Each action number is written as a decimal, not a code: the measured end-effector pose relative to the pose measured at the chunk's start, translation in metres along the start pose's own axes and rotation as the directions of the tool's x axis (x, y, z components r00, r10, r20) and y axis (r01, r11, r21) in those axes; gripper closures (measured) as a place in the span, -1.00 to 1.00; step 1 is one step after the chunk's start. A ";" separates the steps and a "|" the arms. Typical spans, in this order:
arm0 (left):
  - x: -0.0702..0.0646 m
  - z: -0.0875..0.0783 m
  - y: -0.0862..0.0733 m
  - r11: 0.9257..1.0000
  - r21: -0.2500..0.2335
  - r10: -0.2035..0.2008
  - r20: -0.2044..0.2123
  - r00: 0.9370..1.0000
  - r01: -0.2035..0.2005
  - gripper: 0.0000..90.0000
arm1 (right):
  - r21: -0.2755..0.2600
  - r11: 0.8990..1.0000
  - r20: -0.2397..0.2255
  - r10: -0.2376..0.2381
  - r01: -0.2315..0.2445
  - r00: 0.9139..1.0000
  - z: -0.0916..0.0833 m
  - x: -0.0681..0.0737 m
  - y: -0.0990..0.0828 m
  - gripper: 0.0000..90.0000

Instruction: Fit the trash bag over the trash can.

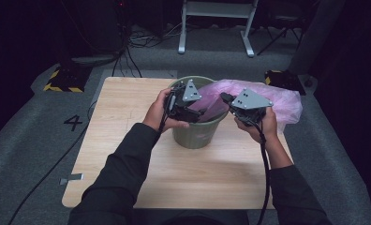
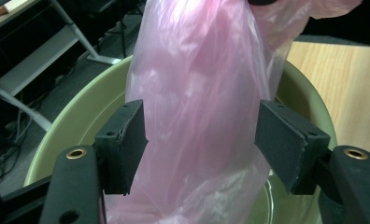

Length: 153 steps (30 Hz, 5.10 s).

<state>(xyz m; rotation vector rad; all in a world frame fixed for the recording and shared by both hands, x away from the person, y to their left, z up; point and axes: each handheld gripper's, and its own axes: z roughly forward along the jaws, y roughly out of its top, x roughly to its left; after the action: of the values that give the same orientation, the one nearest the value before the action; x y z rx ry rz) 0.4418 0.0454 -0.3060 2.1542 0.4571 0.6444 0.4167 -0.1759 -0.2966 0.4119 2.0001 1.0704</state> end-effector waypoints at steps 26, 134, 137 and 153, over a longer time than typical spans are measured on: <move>0.010 0.005 -0.015 0.999 0.020 0.034 -0.067 0.997 -0.033 1.00 | -0.019 0.997 -0.084 0.079 -0.081 0.993 -0.021 0.009 -0.008 -0.17; -0.016 -0.029 0.000 0.986 -0.122 0.105 -0.086 0.991 -0.115 0.84 | -0.075 0.996 -0.168 0.042 -0.055 0.985 -0.049 0.013 -0.020 1.00; -0.009 -0.030 -0.004 0.987 -0.132 0.078 -0.092 0.993 -0.090 1.00 | -0.074 0.996 -0.168 0.038 -0.051 0.985 -0.051 0.016 -0.020 1.00; 0.022 -0.069 -0.048 0.988 -0.154 -0.045 -0.125 0.991 0.025 0.89 | -0.068 0.997 -0.238 -0.051 0.035 0.970 -0.055 0.052 -0.025 1.00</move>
<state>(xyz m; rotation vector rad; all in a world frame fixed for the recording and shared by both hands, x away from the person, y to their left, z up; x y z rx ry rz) 0.4137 0.1272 -0.3009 1.9647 0.4973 0.7758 0.3440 -0.1886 -0.3259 0.2120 2.1681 1.2005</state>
